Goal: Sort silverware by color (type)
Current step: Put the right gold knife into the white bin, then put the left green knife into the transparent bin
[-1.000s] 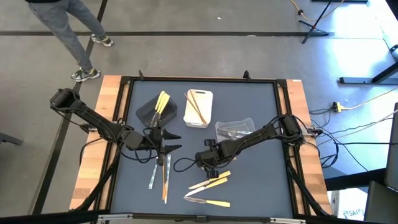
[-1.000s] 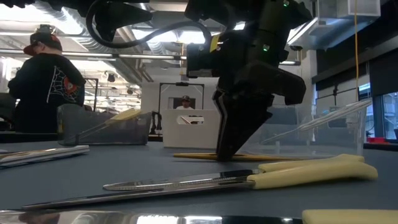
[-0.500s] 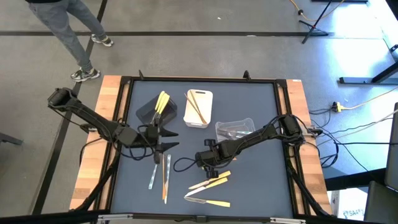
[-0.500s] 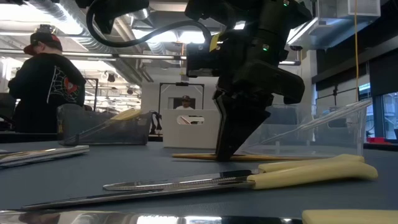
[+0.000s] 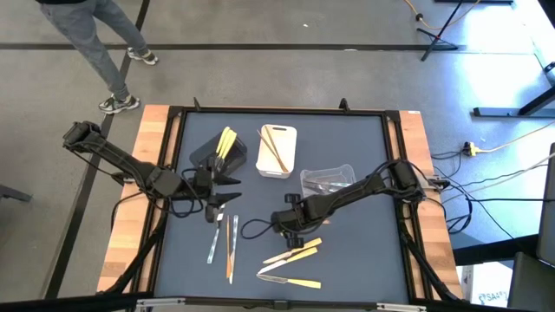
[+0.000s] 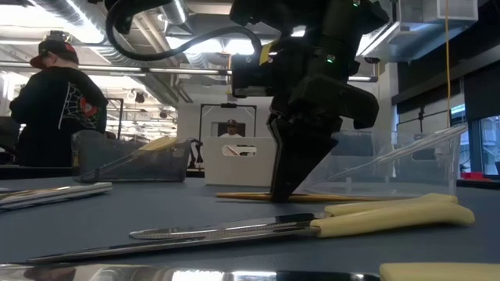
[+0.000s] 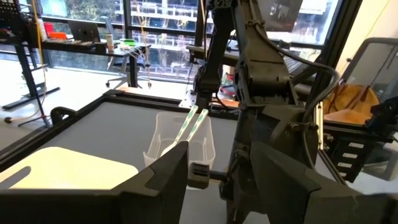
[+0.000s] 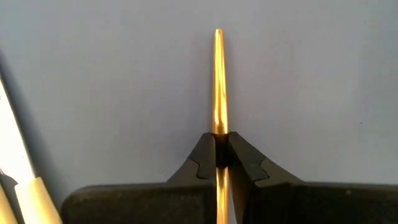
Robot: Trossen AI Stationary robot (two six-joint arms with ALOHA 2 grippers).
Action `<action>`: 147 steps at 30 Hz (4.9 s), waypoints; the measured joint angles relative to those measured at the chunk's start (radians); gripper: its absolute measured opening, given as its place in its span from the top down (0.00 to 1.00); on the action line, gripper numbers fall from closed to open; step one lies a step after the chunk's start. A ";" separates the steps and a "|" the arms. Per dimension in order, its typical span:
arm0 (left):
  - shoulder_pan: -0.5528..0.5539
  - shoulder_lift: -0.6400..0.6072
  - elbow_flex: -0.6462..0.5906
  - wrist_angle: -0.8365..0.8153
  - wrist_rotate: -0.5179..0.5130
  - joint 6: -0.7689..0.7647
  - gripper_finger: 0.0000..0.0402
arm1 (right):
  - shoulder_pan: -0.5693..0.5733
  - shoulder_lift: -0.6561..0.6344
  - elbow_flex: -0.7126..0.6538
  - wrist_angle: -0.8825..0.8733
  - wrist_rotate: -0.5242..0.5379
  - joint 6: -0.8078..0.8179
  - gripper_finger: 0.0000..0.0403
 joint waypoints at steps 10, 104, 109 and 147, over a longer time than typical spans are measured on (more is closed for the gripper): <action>0.000 -0.011 0.000 -0.030 0.000 0.000 0.58 | -0.001 0.006 0.157 -0.092 -0.043 0.000 0.99; -0.063 -0.102 -0.001 -0.824 0.498 -1.135 0.58 | -0.525 0.174 0.439 0.069 0.247 0.051 0.99; -0.072 -0.055 -0.001 -0.823 0.499 -1.138 0.58 | -0.537 0.173 0.422 0.063 0.246 0.053 0.99; -0.217 0.213 -0.001 -0.642 0.728 -1.728 0.58 | -0.537 0.173 0.422 0.064 0.237 0.052 0.74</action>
